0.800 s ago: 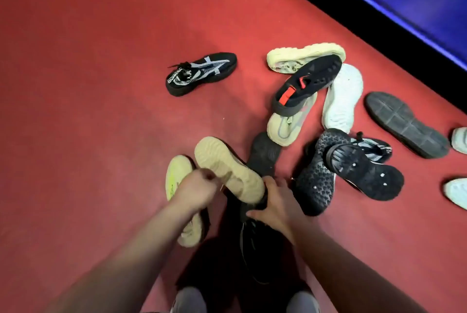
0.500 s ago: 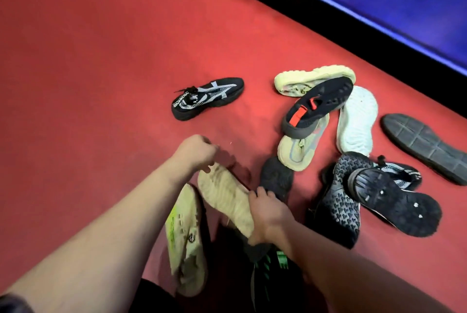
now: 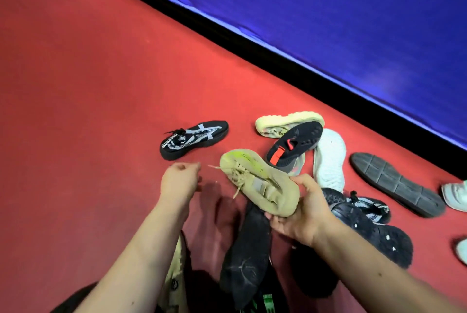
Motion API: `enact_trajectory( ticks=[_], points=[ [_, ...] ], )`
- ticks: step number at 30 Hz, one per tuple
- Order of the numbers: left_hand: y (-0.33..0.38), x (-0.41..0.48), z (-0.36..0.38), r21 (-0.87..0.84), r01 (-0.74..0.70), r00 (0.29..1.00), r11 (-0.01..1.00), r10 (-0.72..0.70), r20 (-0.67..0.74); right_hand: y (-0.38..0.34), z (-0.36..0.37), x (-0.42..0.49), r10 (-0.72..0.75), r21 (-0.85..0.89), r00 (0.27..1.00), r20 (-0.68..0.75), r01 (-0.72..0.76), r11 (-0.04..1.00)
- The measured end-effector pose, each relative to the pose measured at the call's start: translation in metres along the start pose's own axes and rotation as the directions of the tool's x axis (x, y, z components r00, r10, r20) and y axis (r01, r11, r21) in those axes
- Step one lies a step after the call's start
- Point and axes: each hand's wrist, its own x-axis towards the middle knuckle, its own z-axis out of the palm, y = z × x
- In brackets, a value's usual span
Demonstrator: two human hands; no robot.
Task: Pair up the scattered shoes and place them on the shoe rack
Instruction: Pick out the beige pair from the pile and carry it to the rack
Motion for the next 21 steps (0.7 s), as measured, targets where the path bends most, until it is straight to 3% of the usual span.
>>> enact_trajectory(
  ticks=[7, 11, 21],
  points=[
    [-0.002, 0.013, 0.022, 0.179, 0.009, 0.995, 0.984, -0.027, 0.098, -0.011, 0.009, 0.009, -0.094, 0.029, 0.988, 0.122, 0.091, 0.995],
    [0.006, 0.001, 0.023, 0.149, 0.09, 0.977, 0.985, -0.116, 0.178, -0.005, 0.008, 0.006, -0.067, 0.016, 0.975, 0.214, 0.065, 0.998],
    [0.012, 0.004, 0.013, 0.11, 0.047, 0.993, 0.993, -0.059, 0.104, -0.002, 0.005, 0.015, -0.025, -0.064, 0.957, 0.289, 0.046, 0.997]
  ],
)
